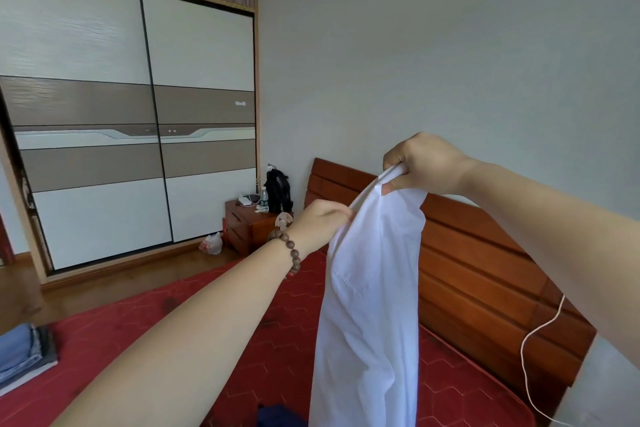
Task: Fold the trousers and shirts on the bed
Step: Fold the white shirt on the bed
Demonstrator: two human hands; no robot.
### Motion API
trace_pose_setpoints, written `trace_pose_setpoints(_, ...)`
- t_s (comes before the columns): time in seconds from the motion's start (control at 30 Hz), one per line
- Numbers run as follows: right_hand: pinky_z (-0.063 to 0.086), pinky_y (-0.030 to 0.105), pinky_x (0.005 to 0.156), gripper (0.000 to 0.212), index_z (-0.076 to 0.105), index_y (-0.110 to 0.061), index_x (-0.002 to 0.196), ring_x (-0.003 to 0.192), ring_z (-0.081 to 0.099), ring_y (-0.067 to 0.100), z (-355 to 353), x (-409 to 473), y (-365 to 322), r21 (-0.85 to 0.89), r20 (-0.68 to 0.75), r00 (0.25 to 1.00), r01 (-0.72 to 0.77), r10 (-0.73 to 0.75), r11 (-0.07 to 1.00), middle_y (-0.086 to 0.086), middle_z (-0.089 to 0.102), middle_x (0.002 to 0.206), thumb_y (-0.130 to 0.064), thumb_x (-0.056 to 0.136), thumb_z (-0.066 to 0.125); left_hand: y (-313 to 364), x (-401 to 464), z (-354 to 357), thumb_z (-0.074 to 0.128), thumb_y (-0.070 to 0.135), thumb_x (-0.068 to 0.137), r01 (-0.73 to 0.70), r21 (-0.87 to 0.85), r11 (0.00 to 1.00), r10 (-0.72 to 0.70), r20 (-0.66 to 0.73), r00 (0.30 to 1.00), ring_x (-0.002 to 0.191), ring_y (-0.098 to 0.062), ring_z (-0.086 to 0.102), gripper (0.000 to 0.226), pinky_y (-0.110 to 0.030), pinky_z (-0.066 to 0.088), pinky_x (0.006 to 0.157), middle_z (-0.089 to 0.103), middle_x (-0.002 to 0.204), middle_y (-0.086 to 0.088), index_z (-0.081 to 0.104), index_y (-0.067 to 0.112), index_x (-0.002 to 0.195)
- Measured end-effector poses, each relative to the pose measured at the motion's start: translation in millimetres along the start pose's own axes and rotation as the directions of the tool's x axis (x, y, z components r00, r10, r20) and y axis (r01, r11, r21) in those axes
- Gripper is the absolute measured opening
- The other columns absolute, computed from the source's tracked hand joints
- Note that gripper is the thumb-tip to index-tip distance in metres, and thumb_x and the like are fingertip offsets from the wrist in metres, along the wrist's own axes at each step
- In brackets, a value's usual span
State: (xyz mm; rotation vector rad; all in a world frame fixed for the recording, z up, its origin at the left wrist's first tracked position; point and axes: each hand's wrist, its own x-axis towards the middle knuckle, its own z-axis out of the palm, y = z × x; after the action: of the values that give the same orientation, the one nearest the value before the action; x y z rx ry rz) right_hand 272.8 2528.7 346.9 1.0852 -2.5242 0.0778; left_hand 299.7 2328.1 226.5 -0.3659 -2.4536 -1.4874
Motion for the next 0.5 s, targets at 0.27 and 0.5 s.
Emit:
trace_pose_setpoints(0.27,0.030,0.021,0.052,0.024,0.060,-0.025,0.066,0.060,0.048,0.003,3.2,-10.6,7.3,0.009,0.038,0.998,-0.041,0.040,0.999,-0.015,0.050,0.055,-0.037,0.078,0.077,-0.8,0.7,13.3,0.067,0.015,0.086,-0.231,0.189,0.954,0.236,-0.001,0.972,0.055,-0.011,0.036,0.040,-0.026,0.028,0.057,0.039,0.056,-0.002,0.049,-0.006,0.058)
trace_pose_setpoints(0.5,0.041,0.022,0.060,0.014,0.062,-0.024,0.085,0.072,0.055,0.009,-1.8,-12.2,3.2,0.073,0.177,0.984,-0.022,0.009,0.997,-0.012,0.061,0.073,-0.027,0.079,0.075,6.9,6.5,3.0,0.078,0.014,0.078,-0.206,0.095,0.974,0.213,-0.070,0.975,0.042,0.000,0.036,0.021,-0.009,0.026,0.048,0.040,0.045,0.016,0.066,0.000,0.067)
